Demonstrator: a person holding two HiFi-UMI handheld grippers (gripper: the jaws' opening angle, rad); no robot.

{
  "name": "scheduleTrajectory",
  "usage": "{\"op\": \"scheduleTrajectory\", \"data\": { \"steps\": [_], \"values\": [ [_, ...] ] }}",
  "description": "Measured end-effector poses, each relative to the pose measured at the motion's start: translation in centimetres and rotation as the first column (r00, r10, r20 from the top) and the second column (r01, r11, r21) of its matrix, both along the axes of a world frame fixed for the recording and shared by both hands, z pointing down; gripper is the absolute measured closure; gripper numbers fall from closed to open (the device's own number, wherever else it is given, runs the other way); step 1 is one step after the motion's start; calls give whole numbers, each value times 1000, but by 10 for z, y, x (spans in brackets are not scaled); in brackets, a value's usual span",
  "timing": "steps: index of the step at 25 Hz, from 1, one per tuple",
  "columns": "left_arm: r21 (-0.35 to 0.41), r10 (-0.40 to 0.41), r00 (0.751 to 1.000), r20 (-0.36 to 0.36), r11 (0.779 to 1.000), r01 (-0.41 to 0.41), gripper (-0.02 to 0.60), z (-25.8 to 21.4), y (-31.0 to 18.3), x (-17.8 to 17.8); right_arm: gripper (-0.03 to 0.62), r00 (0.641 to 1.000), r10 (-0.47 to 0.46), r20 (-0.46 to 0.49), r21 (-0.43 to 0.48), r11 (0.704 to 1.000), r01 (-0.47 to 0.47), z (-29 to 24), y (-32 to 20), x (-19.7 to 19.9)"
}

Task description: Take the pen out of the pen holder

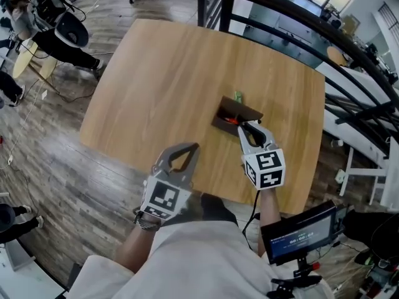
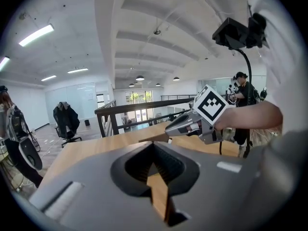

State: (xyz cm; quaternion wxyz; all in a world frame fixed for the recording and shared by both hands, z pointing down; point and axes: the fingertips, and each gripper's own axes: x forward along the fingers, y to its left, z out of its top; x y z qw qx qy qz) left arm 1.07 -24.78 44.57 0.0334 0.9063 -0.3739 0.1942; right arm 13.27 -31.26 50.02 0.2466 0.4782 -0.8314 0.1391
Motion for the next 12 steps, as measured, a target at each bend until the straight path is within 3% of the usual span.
{"op": "scheduleTrajectory", "data": {
  "steps": [12],
  "values": [
    [-77, -81, 996, 39, 994, 84, 583, 22, 2, -1, 525, 990, -94, -100, -122, 989, 82, 64, -12, -3]
  ]
}}
